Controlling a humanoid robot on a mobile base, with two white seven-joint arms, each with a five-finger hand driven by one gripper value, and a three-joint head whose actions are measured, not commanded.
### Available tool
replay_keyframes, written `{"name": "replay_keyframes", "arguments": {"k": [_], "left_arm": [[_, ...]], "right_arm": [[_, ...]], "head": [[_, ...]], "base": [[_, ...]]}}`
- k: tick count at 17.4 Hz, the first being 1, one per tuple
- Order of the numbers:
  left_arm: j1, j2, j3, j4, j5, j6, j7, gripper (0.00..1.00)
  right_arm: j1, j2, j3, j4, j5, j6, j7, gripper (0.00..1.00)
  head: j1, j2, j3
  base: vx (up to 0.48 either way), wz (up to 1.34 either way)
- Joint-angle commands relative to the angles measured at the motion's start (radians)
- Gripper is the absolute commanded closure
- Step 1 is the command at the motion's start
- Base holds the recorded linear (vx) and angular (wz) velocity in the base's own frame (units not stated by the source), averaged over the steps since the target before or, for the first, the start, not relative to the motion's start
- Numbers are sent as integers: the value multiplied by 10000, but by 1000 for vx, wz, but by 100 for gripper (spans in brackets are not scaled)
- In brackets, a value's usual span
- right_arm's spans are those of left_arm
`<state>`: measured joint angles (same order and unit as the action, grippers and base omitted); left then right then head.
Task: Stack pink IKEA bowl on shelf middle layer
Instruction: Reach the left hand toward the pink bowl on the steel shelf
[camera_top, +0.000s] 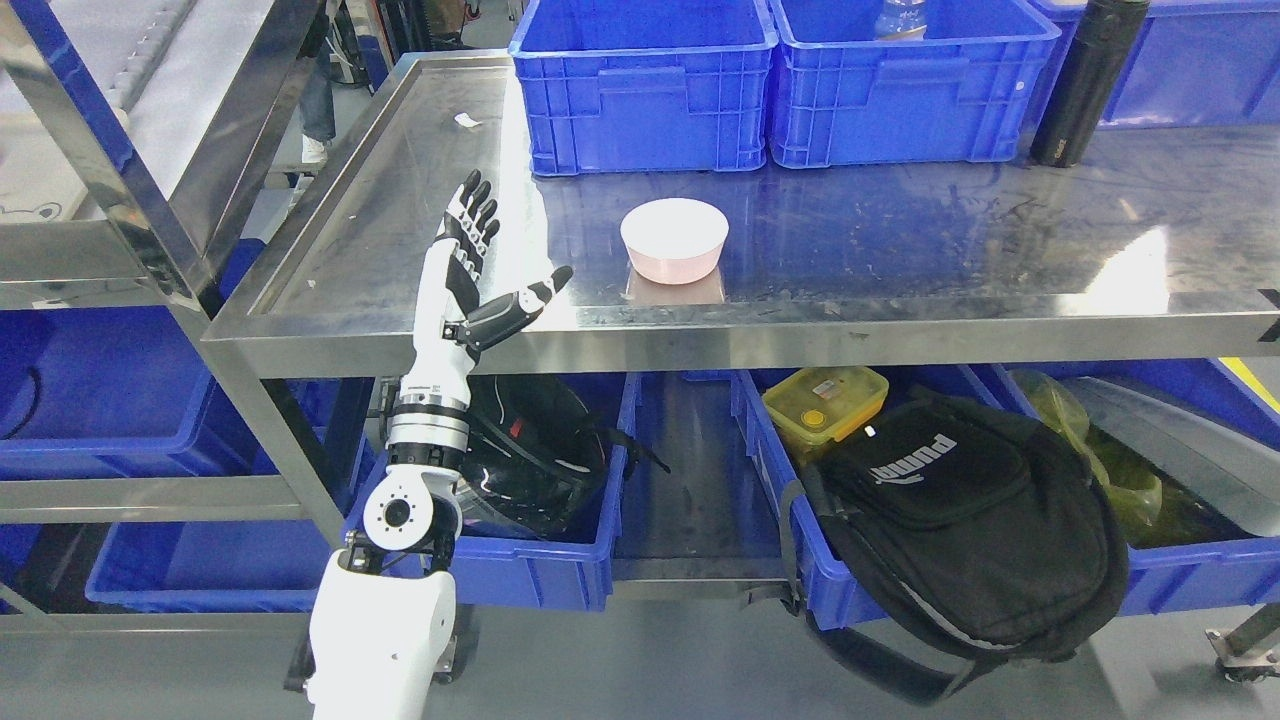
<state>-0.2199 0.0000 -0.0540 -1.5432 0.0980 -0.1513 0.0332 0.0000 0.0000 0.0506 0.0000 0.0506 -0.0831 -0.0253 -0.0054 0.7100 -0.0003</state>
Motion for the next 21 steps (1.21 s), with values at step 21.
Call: {"name": "replay_keyframes", "arguments": {"k": [21], "left_arm": [[-4180,3513,-1451,77,-4922,-1631,-5761,0]], "right_arm": [[215,-175,0,-175,0,3,-8,0]], "head": [[0,0,0]], "base": [[0,0]]}}
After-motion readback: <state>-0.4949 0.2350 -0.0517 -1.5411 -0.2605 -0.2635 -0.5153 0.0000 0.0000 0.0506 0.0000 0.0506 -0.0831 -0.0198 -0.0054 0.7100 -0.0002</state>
